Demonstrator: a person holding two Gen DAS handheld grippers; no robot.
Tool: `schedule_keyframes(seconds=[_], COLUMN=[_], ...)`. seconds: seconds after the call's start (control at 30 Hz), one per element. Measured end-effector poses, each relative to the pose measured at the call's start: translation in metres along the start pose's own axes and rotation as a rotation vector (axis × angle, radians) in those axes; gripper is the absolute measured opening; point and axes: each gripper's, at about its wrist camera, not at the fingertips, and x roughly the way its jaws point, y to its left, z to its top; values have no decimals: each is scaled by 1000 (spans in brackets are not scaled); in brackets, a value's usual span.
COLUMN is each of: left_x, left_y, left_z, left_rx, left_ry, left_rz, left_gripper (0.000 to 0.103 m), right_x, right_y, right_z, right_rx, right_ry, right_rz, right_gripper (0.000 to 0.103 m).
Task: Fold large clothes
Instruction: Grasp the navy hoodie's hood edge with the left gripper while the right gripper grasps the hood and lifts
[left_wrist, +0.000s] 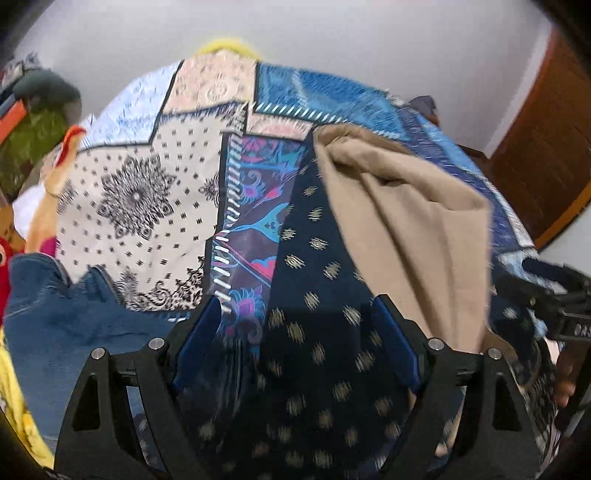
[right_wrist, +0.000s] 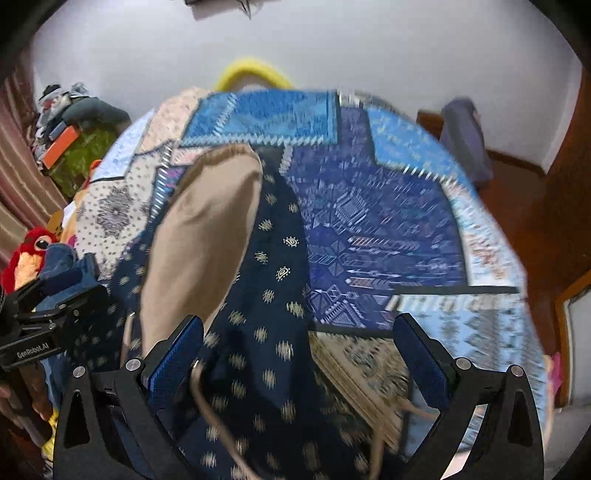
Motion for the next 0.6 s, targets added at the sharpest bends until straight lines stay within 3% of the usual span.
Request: schedule_keyframes(seconds=[0.13, 0.2, 0.23, 0.27, 0.33, 0.4, 0.47, 0.6], left_x=[28, 35, 38, 41, 42, 37, 33, 3], left_y=[3, 4, 5, 5, 2, -4, -9, -17], left_z=[8, 11, 12, 12, 12, 11, 10, 5], left_rx=[-53, -87, -101, -109, -105, -75, -50, 20], left_ry=[41, 50, 53, 59, 54, 41, 51, -2], left_rz=[-15, -34, -46, -51, -57, -59, -70, -44], left_gripper=[84, 83, 82, 75, 67, 44, 12, 11], right_x=[36, 48, 53, 53, 52, 48, 44, 20], right_y=[-2, 2, 4, 8, 13, 15, 18, 27], right_z=[11, 13, 14, 13, 14, 15, 14, 9], right_rx=[63, 73, 69, 57, 29, 32, 28, -28], right_ry=[61, 82, 81, 67, 39, 29, 28, -4], right_rz=[61, 84, 77, 65, 70, 84, 84, 73], right_gripper=[97, 83, 82, 79, 64, 33, 17, 9])
